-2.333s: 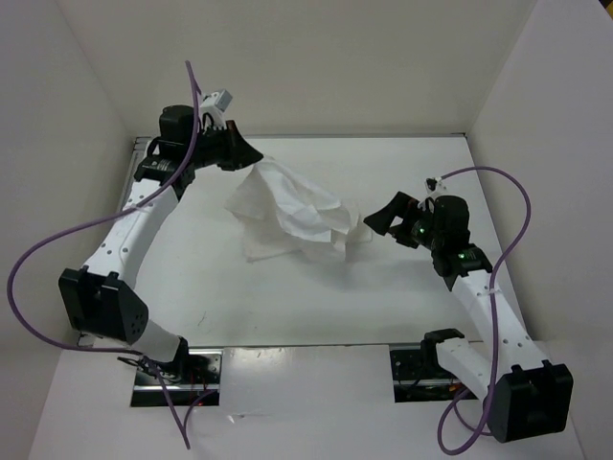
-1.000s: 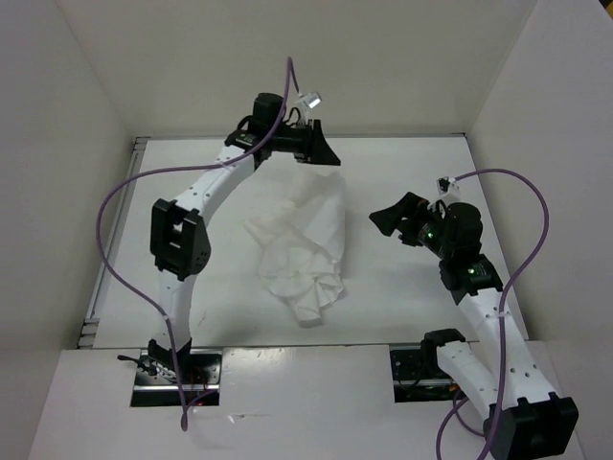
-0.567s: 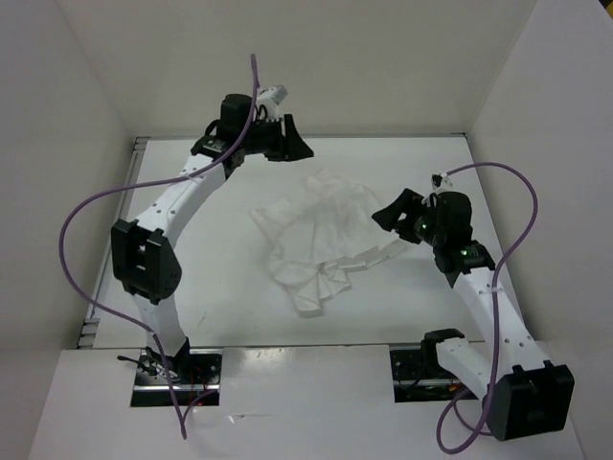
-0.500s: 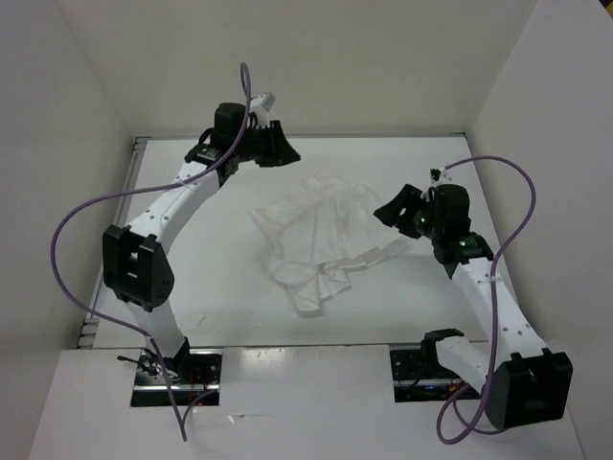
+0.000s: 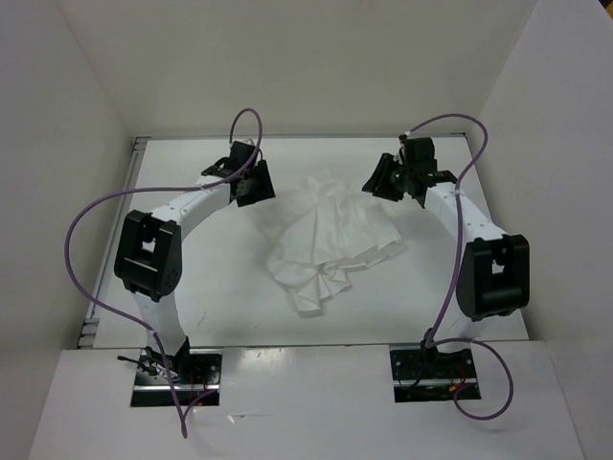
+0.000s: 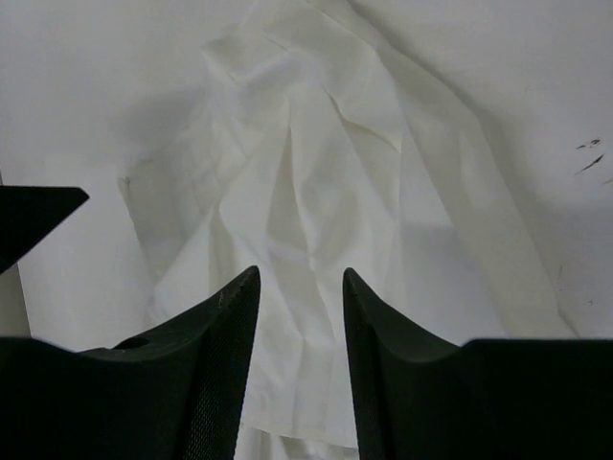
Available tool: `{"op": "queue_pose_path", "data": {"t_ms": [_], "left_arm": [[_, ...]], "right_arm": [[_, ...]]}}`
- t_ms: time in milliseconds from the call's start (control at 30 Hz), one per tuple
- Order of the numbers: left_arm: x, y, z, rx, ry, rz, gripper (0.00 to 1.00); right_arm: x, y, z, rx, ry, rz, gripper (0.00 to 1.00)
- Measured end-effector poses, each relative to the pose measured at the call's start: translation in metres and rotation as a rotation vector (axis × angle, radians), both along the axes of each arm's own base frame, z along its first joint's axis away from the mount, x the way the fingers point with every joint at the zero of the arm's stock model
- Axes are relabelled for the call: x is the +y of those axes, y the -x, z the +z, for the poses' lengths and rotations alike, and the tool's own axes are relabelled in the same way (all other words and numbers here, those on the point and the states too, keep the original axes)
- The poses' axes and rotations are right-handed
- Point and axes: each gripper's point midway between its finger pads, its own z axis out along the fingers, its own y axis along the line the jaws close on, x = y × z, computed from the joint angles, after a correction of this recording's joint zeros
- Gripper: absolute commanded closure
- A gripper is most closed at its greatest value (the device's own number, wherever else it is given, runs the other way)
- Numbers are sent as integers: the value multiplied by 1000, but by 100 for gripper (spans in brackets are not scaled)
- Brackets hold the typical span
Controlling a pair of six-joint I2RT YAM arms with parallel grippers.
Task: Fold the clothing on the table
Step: Flatten the skirt out
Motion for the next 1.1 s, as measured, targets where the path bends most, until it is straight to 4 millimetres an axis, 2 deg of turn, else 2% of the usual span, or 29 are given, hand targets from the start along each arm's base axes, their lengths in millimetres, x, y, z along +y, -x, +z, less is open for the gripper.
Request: {"op": "queue_pose_path", "data": {"t_ms": [100, 400, 667, 833, 900, 933, 967, 1000, 1033, 1100], "left_arm": [[6, -1, -3, 7, -21, 34, 32], [14, 5, -37, 112, -69, 77, 32], [11, 9, -44, 142, -47, 83, 44], [8, 15, -68, 201, -57, 70, 44], [7, 17, -73, 217, -63, 68, 55], [7, 18, -74, 222, -64, 68, 64], [7, 19, -75, 224, -64, 67, 83], [7, 19, -75, 224, -66, 65, 92], [7, 19, -76, 227, -68, 61, 99], [4, 17, -77, 228, -64, 57, 100]], "right_arm": [[5, 4, -11, 38, 5, 17, 54], [7, 6, -12, 39, 9, 28, 54], [7, 7, -14, 47, 18, 35, 54], [6, 7, -14, 47, 24, 36, 54], [5, 8, -15, 48, 29, 35, 54], [4, 8, -15, 48, 32, 34, 54], [4, 7, -15, 47, 34, 35, 54], [4, 7, -15, 47, 36, 34, 54], [4, 7, -15, 47, 38, 34, 54], [3, 7, -15, 46, 40, 33, 54]]}}
